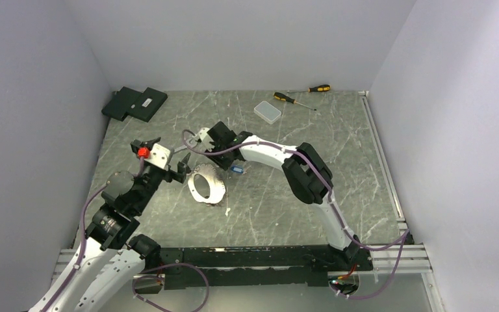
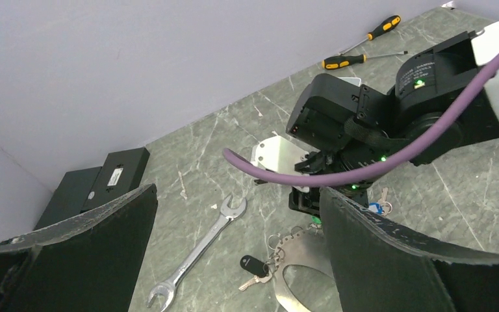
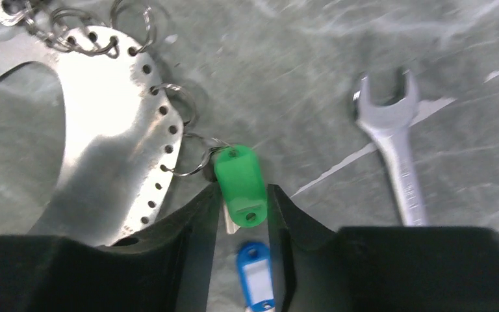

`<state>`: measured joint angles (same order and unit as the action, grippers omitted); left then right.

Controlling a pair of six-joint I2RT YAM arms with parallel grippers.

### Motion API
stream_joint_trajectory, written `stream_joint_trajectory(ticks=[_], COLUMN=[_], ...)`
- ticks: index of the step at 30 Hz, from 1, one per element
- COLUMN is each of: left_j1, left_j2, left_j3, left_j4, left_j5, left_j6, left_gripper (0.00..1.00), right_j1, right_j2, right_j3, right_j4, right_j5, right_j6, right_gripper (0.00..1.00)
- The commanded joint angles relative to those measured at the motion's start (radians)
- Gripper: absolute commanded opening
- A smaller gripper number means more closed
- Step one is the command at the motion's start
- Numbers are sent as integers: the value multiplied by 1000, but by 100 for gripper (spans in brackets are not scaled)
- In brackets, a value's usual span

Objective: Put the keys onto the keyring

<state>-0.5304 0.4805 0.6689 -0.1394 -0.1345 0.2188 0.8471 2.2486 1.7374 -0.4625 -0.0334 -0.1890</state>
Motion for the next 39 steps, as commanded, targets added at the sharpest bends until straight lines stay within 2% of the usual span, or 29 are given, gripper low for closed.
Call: stream_joint_trajectory(ticks=[1,3,5,14,21,26,28,31,35,39], left_j1=[6,6,7,7,7,7,7,7,7,9], left_j2=[-4,-8,-11,-25,-29,-29,-29,-27,-14,32], left_j3=[16,14,14,14,14,14,14,14,13,19], left_j4=[32,33,34,30,28,28,28,28,32,29], left_j5=[14,15,15,12,7,5,5,5,-8,-49], left_j6=[-10,-10,-9,-10,-12,-13,-13,-14,-16,-21], left_gripper=[99,99,99,99,99,99,99,99,100,100], right_j1=[-16,-16,-17,-32,-37,-47,-57,-80,-116,-134], right_j2=[39,37,25,-81,-349,-536,-607,-702,-807,-839], right_j3=[87,104,104,49,-207,-433,-510,-630,-776,-829], right_j4=[-24,-34,-35,-14,213,388,452,538,614,576], right_j5=[93,132,176,261,267,257,271,281,222,134], right_j6=[-54,-73,-89,-76,7,87,136,228,302,363], right_gripper=[45,53,57,59,62,80,92,100,100,98])
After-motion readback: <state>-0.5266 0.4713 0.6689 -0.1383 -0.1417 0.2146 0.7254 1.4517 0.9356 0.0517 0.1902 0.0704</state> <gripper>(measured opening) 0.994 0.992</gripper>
